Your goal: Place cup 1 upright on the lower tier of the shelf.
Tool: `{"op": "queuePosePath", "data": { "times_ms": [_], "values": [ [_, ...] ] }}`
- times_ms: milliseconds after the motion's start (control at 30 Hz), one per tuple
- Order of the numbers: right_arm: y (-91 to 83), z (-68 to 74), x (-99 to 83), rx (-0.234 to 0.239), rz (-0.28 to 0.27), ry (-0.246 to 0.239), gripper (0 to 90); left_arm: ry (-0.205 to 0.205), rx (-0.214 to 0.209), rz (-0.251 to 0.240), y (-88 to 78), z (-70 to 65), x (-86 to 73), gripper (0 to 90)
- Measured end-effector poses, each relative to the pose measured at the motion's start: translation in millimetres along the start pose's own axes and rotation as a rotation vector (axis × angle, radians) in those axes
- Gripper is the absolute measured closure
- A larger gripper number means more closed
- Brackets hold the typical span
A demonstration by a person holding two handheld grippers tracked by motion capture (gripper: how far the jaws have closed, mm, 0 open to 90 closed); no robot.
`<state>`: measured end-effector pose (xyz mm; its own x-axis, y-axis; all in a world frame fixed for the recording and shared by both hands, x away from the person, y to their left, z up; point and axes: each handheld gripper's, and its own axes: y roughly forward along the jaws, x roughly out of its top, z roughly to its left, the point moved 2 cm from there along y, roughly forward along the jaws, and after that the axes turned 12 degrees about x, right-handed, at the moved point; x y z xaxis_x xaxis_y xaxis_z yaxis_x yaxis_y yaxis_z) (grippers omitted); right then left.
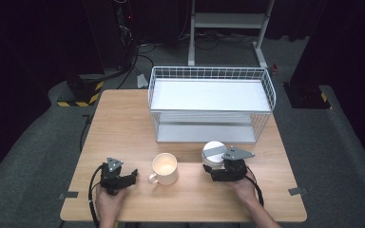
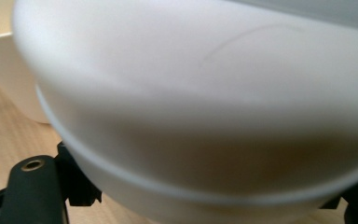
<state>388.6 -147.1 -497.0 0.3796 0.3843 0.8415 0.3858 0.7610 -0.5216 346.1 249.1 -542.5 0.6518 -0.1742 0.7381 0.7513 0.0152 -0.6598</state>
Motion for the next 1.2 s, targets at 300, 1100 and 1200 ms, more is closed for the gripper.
{"op": "queuePosePath", "data": {
  "times_ms": [300, 1100, 1200],
  "values": [
    [-0.1, -13.8, 8.6, -0.019, 0.004, 0.011, 18.7, 0.001, 0.001, 0.000, 0.0, -0.1, 0.0, 19.2],
    [14.7, -47.5, 21.7, -0.095, 0.010, 0.089, 18.7, -0.005, 0.000, 0.001, -0.1, 0.0, -0.1, 19.7],
    [16.3, -51.8, 23.4, -0.111, 0.005, 0.102, 18.8, -0.004, 0.000, 0.001, -0.1, 0.1, -0.1, 19.7]
  ]
}}
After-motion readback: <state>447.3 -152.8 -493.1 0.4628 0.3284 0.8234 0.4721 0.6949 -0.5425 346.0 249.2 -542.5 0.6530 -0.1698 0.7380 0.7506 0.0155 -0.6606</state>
